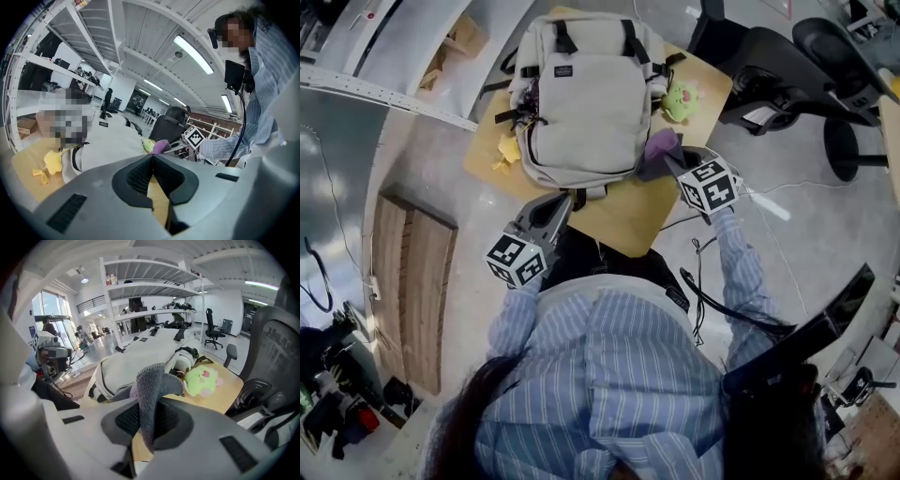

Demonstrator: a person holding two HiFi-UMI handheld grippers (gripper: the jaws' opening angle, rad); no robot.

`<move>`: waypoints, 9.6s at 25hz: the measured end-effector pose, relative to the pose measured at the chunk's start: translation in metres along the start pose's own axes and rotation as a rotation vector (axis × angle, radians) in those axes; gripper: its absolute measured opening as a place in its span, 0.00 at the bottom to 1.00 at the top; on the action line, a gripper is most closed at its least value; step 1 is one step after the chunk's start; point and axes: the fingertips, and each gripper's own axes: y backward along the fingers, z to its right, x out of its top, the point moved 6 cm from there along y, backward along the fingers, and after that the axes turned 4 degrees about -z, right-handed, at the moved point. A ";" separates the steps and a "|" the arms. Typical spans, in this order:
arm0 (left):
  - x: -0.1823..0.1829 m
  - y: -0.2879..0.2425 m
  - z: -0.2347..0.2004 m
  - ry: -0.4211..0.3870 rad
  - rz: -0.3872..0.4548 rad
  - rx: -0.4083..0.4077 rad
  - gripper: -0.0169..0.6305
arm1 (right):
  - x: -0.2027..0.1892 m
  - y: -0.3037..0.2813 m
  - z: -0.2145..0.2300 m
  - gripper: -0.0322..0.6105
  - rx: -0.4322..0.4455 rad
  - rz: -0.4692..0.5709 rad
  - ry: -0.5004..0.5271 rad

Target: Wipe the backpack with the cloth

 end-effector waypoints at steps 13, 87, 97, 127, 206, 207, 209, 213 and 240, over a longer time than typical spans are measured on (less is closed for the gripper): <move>0.028 -0.044 -0.039 -0.019 -0.063 -0.140 0.03 | 0.047 -0.019 0.063 0.11 -0.101 -0.044 -0.002; 0.035 0.065 -0.236 0.171 0.090 0.109 0.03 | 0.409 -0.212 0.082 0.11 -0.058 -0.144 0.480; 0.022 0.100 -0.245 0.216 0.128 0.192 0.03 | 0.448 -0.259 0.013 0.11 0.043 -0.126 0.585; 0.022 0.082 -0.206 0.193 0.135 0.194 0.03 | 0.347 -0.223 -0.143 0.11 0.318 -0.103 0.644; 0.034 0.057 -0.143 0.032 0.035 0.030 0.03 | 0.090 0.053 -0.064 0.11 -0.160 0.101 -0.127; 0.035 0.056 -0.145 0.033 0.033 0.030 0.03 | 0.104 0.048 -0.072 0.11 -0.131 0.128 -0.115; 0.037 0.053 -0.148 0.033 0.031 0.027 0.03 | 0.133 0.033 -0.091 0.11 -0.060 0.177 -0.086; 0.041 0.046 -0.151 0.032 0.032 0.012 0.03 | 0.185 -0.015 -0.132 0.11 0.084 0.217 -0.017; 0.041 0.013 -0.138 0.027 -0.031 -0.066 0.03 | 0.092 -0.017 -0.029 0.11 -0.080 0.083 -0.310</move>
